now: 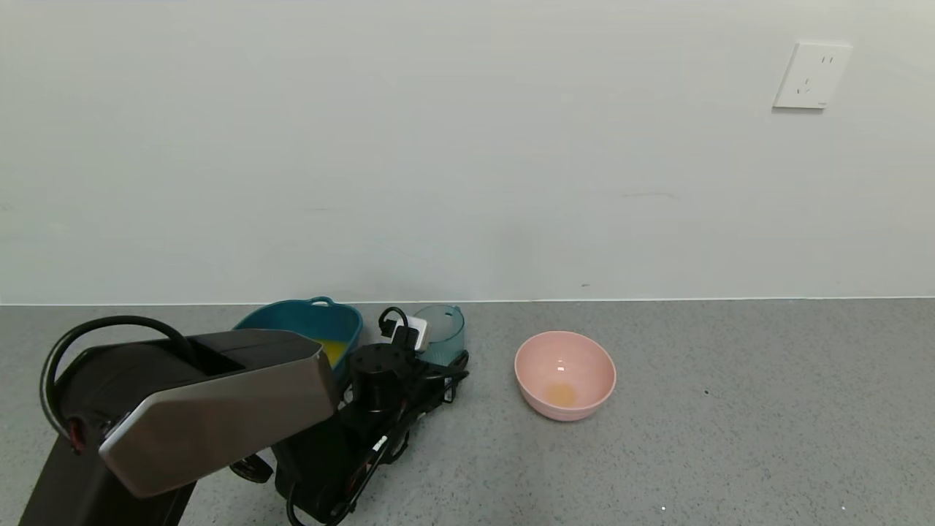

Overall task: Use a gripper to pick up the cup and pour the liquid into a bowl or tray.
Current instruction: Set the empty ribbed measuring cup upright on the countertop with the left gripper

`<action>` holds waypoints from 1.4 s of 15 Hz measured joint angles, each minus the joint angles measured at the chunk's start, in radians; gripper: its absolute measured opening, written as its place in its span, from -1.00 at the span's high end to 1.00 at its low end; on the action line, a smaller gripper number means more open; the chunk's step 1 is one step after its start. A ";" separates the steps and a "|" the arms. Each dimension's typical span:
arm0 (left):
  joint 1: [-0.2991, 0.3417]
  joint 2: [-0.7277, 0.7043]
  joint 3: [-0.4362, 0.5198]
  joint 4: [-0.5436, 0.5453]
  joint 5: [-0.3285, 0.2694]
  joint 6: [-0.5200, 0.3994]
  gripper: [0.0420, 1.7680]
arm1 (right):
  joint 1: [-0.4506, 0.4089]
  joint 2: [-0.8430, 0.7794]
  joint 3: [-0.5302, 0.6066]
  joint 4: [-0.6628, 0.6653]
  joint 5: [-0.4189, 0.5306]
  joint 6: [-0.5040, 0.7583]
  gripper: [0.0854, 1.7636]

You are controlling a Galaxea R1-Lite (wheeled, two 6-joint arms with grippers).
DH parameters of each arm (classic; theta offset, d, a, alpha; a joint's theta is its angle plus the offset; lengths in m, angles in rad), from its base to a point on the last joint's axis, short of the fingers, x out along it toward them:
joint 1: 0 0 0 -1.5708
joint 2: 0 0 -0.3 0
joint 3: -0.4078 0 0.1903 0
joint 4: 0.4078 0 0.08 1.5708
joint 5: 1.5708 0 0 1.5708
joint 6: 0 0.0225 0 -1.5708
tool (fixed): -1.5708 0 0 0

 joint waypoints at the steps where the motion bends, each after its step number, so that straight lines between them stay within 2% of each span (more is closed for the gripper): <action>1: 0.000 0.005 0.000 -0.002 0.000 0.000 -0.40 | 0.000 0.000 0.000 0.000 0.000 0.000 -0.94; 11: -0.001 0.020 0.003 -0.005 0.001 0.000 -0.40 | 0.000 0.000 0.000 0.000 0.001 0.000 -0.94; 12: -0.001 0.020 0.004 -0.004 0.001 0.000 -0.51 | 0.000 0.000 0.000 0.000 0.000 0.000 -0.94; 14: -0.001 0.017 0.007 -0.003 0.001 0.000 -0.61 | 0.000 0.000 0.000 0.000 0.000 0.000 -0.94; 18: -0.002 0.009 0.015 0.017 0.000 0.000 -0.74 | 0.000 0.000 0.000 0.000 0.000 0.000 -0.94; 21: -0.002 -0.020 0.019 0.076 0.000 -0.001 -0.80 | 0.000 0.000 0.000 0.000 0.000 0.000 -0.94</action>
